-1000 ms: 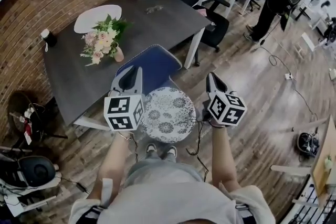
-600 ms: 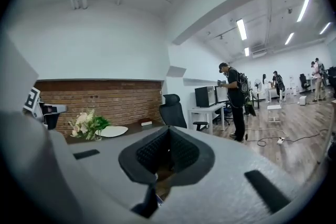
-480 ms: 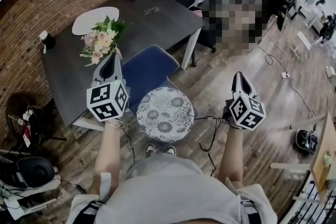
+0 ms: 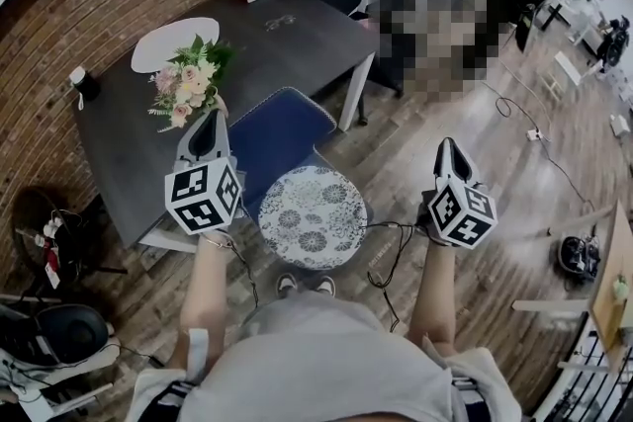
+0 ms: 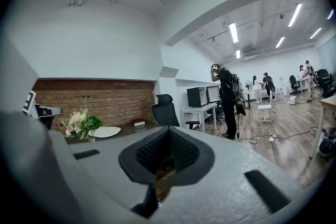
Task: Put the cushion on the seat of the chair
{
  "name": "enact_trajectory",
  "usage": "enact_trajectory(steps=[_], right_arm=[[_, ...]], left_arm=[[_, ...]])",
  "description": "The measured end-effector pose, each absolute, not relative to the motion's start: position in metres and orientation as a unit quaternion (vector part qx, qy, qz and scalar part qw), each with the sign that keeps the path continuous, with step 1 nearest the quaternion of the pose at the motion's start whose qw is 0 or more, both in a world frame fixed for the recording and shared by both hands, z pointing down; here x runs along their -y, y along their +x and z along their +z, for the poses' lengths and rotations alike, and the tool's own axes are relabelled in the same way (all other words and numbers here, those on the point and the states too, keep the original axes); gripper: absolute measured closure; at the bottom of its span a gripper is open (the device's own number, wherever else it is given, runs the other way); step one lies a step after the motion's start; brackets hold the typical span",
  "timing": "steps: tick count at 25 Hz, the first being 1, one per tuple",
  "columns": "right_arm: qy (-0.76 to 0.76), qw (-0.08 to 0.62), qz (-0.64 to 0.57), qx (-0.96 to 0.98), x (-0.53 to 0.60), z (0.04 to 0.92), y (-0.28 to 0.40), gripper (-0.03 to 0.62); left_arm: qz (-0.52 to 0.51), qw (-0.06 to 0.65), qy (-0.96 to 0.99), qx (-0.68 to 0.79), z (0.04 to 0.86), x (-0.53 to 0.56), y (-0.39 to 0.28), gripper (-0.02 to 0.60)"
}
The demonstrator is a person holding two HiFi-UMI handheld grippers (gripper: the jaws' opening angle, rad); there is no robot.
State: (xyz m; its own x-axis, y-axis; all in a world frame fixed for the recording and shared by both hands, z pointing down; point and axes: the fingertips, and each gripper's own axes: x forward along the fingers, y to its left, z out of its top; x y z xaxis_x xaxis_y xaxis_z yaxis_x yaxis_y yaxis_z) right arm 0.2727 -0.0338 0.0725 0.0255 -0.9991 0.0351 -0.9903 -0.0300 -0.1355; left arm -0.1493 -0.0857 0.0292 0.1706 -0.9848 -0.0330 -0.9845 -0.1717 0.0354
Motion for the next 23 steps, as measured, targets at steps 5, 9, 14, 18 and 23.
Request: enact_trajectory(steps=[5, 9, 14, 18, 23], right_arm=[[-0.716, 0.035, -0.061, -0.695, 0.033, 0.074, 0.268, 0.592], [-0.717, 0.037, -0.062, -0.694, 0.031, 0.076, 0.266, 0.592], [-0.714, 0.036, -0.062, -0.696, 0.032, 0.075, 0.263, 0.592], [-0.717, 0.034, -0.062, -0.693, 0.031, 0.077, 0.263, 0.592], [-0.723, 0.037, -0.061, -0.687, 0.03, 0.079, 0.264, 0.592]], left_arm=[[-0.023, 0.004, 0.768, 0.64, 0.032, 0.087, -0.15, 0.575], [-0.019, 0.008, 0.77, 0.637, 0.038, 0.086, -0.15, 0.575], [-0.016, 0.013, 0.769, 0.638, 0.039, 0.085, -0.151, 0.575], [-0.013, 0.014, 0.771, 0.636, 0.041, 0.086, -0.151, 0.575], [-0.016, 0.019, 0.775, 0.631, 0.043, 0.087, -0.151, 0.575]])
